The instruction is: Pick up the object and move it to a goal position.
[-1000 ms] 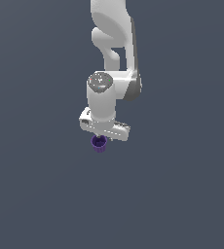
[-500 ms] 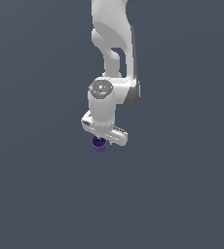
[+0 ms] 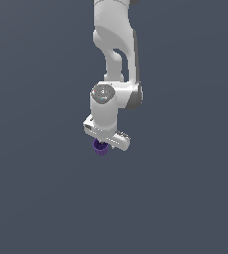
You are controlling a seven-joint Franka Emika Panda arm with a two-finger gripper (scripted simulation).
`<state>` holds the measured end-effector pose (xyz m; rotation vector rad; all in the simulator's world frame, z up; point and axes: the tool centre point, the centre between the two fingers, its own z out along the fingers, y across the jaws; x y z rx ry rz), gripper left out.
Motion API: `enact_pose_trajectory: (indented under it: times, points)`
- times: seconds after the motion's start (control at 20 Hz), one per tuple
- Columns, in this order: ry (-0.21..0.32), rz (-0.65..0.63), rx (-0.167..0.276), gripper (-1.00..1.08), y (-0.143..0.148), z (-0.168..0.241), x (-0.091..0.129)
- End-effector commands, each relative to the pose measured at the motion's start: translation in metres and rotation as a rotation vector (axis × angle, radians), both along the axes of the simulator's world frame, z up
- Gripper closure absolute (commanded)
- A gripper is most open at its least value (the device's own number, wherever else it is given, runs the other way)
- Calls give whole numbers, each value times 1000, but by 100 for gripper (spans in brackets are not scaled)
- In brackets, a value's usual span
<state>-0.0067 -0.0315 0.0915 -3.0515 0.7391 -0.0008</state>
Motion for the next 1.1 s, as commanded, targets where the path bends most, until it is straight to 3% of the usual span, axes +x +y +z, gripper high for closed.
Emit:
enact_pose_trajectory:
  times: [0.0, 0.3, 0.35, 1.05]
  points:
    - [1, -2, 0, -20, 0, -10, -1]
    - [1, -4, 0, -20, 0, -23, -1]
    - [1, -4, 0, 108, 0, -23, -1]
    - [0, -4, 0, 108, 0, -18, -2]
